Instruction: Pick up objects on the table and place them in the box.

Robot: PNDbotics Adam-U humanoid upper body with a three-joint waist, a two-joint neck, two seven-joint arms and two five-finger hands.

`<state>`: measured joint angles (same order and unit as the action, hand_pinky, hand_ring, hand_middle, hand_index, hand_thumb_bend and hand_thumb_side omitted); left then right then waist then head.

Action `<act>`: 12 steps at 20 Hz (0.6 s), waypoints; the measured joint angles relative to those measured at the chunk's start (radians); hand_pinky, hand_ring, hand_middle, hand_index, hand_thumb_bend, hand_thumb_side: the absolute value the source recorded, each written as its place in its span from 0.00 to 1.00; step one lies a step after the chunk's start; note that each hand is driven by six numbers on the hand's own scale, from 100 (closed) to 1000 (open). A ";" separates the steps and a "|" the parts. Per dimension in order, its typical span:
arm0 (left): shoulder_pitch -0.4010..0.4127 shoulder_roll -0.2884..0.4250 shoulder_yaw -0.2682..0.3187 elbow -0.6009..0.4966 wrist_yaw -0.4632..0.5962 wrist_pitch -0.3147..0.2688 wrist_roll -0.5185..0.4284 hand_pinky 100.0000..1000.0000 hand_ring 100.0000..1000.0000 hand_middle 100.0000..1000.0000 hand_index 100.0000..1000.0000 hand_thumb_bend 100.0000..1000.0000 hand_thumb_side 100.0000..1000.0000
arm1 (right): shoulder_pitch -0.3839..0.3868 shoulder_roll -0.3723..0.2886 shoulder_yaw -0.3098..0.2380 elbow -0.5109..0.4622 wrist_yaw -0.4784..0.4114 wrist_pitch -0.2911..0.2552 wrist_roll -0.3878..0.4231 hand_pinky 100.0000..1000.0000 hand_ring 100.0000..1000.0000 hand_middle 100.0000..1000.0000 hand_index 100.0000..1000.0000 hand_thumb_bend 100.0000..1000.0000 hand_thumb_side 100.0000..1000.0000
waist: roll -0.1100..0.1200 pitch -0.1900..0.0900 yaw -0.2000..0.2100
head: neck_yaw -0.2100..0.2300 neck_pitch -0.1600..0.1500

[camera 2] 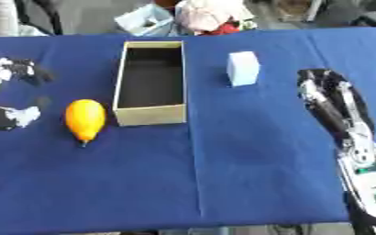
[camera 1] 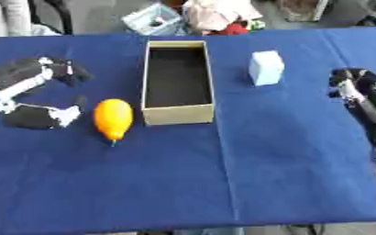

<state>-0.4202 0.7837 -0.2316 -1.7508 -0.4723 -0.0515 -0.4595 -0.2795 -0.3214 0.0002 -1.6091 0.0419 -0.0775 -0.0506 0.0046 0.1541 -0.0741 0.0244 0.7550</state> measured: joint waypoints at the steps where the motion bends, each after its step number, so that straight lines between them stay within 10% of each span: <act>1: -0.006 0.000 -0.006 0.011 -0.005 -0.002 -0.004 0.77 0.70 0.72 0.85 0.03 0.47 | 0.000 0.000 0.000 0.000 0.000 0.000 0.000 0.60 0.75 0.49 0.67 0.00 0.54 | 0.000 0.000 0.000 | 0.000 0.000; 12: -0.135 -0.058 -0.077 0.248 -0.166 -0.030 -0.042 0.81 0.73 0.74 0.85 0.33 0.49 | 0.004 0.000 0.001 0.000 0.000 -0.001 0.006 0.60 0.75 0.49 0.67 0.00 0.54 | 0.000 0.000 -0.011 | 0.000 0.005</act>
<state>-0.5551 0.7253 -0.3090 -1.5032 -0.6380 -0.0813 -0.5017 -0.2755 -0.3214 0.0011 -1.6088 0.0419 -0.0786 -0.0445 0.0046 0.1539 -0.0850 0.0244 0.7604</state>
